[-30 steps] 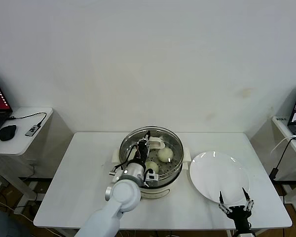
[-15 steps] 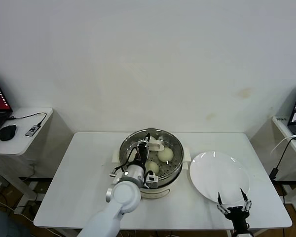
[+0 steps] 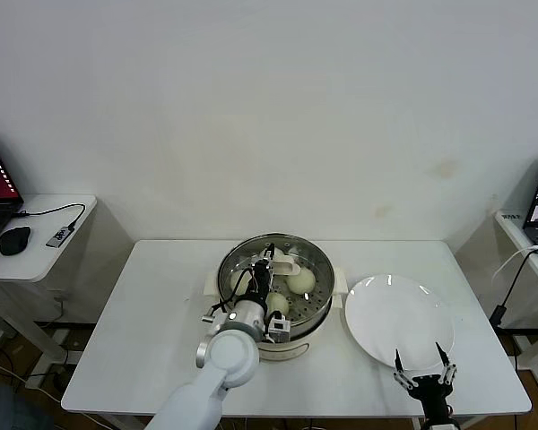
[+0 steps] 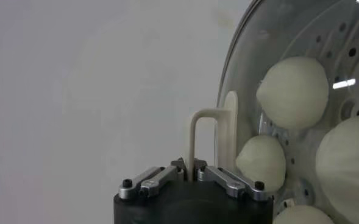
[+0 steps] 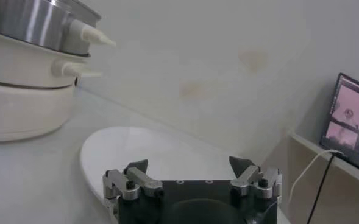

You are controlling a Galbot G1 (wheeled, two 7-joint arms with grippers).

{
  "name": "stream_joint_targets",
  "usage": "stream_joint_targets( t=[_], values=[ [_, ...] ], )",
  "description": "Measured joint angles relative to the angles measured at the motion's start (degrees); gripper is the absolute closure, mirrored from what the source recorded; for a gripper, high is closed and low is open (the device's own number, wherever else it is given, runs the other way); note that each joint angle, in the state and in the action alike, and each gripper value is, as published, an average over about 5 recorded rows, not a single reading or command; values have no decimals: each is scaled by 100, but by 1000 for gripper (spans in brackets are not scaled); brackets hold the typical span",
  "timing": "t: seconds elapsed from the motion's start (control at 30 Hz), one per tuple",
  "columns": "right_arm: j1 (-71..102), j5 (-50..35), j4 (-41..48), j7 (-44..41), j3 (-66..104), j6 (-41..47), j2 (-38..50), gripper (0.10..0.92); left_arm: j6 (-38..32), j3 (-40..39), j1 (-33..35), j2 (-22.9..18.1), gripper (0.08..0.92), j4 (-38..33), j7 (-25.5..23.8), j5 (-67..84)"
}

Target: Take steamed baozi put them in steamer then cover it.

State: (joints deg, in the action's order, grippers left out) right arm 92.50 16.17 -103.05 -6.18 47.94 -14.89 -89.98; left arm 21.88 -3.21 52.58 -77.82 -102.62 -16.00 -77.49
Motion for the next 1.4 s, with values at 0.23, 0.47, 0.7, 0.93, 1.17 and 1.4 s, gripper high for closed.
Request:
stream_joint_targets(
  t=[0.23,0.47,0.7,0.93,1.17,1.4],
  values=[
    [4,15,1,-8,-14,-1,-1,203,-34,19,49,-33,793,-22,8,-22],
    [17,26,1,-15,-19,-7,-3,203,-50,57,119,-9,594,-137,40,-65],
    [44,64,-13,-21,-22,-10,-22,203,-86,138,320,115,386,-436,18,-17],
    [89,104,-23,-20,-37,-27,-29,203,-196,281,778,422,205,-1075,70,192],
    [124,109,-70,-33,-88,-37,-20,203,-349,683,1513,900,177,-1976,387,966],
    [213,12,-144,-131,-154,-116,67,203,-1235,1605,2720,1131,177,-2281,1163,3069]
  ],
)
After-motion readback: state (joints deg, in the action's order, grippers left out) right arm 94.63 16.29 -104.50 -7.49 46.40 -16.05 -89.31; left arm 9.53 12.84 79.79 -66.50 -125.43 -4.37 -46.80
